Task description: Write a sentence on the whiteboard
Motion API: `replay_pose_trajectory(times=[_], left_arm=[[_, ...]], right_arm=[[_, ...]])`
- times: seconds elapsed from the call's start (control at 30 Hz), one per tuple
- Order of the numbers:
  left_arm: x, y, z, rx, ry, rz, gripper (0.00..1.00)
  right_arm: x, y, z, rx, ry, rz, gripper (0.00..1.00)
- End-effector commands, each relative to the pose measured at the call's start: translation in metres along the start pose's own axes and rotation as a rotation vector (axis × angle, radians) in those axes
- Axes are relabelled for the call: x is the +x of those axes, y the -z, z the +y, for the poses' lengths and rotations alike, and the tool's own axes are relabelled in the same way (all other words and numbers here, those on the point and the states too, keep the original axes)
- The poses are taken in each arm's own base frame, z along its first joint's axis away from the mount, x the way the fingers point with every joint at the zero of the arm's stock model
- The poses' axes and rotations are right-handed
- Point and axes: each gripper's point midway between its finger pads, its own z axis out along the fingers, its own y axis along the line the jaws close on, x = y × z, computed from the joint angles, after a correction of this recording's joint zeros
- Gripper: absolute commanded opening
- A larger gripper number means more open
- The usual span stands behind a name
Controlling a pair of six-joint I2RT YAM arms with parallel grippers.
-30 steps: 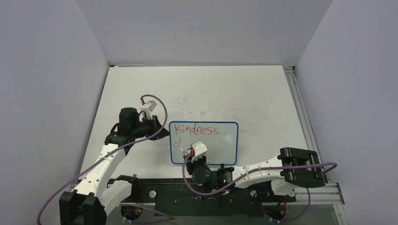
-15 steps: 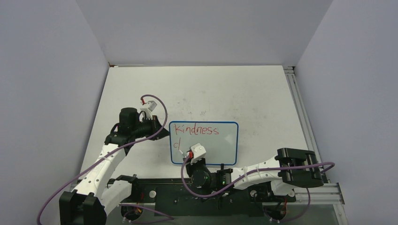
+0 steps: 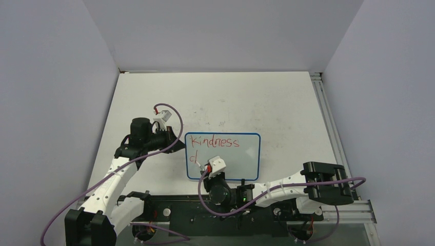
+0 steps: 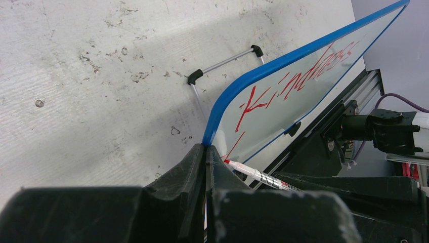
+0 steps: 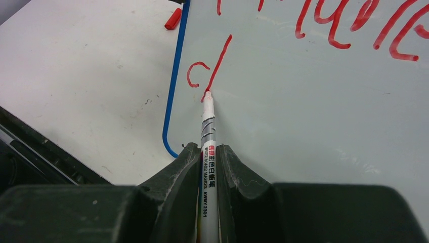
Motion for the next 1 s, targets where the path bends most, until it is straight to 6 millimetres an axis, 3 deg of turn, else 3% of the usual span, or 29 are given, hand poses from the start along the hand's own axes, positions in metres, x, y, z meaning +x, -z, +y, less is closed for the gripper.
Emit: replay_pose_trajectory(times=[0.0,0.33,0.97], left_arm=[[-0.017,0.004,-0.013,0.031,-0.039,-0.038,0.00],[-0.016,0.004,-0.013,0.031,-0.041,-0.037,0.00],[-0.017,0.005,-0.014,0.031,-0.043,-0.041,0.00]], right_arm=[[-0.023,-0.002,-0.014,0.068,-0.044,-0.065,0.05],[-0.024,0.003,-0.023,0.090,-0.050,-0.072,0.05],[0.011,0.011,-0.019,0.069,-0.036,0.011,0.05]])
